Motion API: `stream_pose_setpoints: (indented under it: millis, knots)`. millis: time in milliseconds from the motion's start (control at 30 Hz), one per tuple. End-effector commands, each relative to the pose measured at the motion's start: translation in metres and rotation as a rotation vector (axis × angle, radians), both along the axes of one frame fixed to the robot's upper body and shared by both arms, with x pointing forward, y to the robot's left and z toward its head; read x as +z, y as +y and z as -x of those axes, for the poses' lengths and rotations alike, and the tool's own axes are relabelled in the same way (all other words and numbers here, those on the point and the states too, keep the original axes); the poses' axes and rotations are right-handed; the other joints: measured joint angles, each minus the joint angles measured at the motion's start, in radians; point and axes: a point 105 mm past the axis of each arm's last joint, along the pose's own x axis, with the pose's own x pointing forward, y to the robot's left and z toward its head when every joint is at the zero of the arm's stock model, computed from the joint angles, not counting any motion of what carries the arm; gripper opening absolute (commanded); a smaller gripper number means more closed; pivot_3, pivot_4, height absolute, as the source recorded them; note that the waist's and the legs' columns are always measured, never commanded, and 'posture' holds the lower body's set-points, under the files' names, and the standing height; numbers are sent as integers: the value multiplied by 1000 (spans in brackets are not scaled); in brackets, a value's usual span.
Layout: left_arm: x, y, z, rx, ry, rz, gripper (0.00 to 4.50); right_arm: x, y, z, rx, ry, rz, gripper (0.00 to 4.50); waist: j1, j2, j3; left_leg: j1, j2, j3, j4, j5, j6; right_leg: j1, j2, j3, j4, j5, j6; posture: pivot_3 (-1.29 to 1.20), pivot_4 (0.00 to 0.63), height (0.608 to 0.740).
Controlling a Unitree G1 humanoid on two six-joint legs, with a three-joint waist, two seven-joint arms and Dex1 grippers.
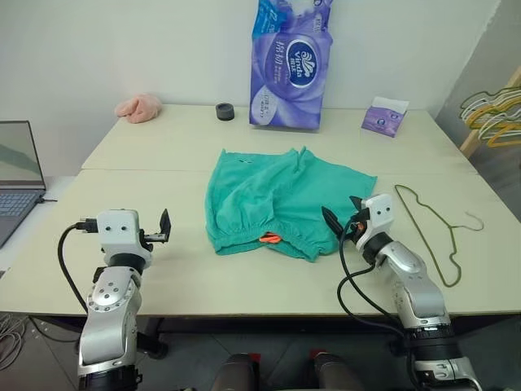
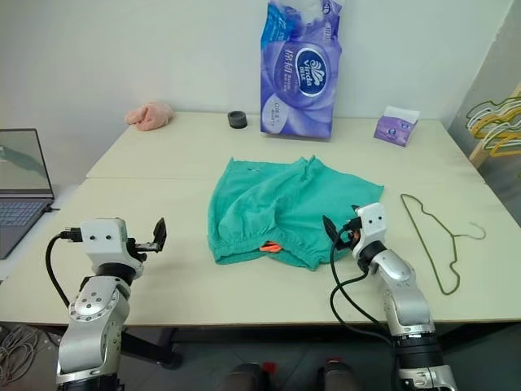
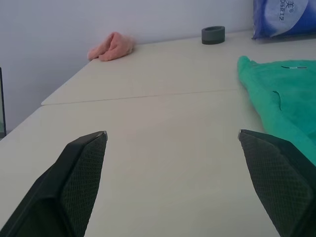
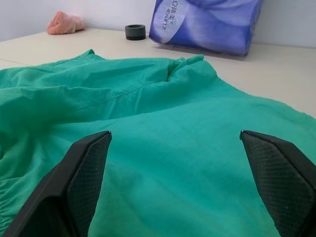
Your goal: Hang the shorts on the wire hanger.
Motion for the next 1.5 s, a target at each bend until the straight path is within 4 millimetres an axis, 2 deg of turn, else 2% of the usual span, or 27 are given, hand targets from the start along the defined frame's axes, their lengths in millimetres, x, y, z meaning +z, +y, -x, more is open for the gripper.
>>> stream_pose_setpoints:
  millis: [33,733,1067,1200,1367,1433,1500]
  knots:
    - [17,-14,1,-75,-55,-43,4500,17,-1,-2,3,-73,13,4449,0,0,0,0,0,0,0,0,0,0,0,0,0,0,0,115,75,740]
    - [25,-26,-6,-182,-79,-64,4500,21,7,8,82,-119,80,4449,-3,0,0,0,0,0,0,0,0,0,0,0,0,0,0,71,76,740]
    - [29,-33,-3,-262,-98,-39,4500,23,14,14,141,-146,117,4449,-4,0,0,0,0,0,0,0,0,0,0,0,0,0,0,69,76,740]
    - [30,-43,6,-390,-93,8,4500,26,33,35,359,-180,201,4449,-6,1,0,0,0,0,0,0,0,0,0,0,-1,0,0,57,78,740]
    - [10,-46,15,-538,63,-71,4500,10,52,78,740,-183,442,4449,-8,1,1,0,1,0,0,0,0,0,1,-1,-1,-3,-2,34,76,740]
    - [6,-46,18,-582,103,-83,4500,2,54,86,813,-171,511,4449,-8,1,1,1,1,1,0,0,1,0,1,-1,-1,-5,0,28,79,740]
    - [6,-46,19,-618,123,-85,4500,-7,57,85,834,-175,574,4449,-8,1,1,0,1,1,0,0,1,0,1,-1,-1,-7,3,21,79,740]
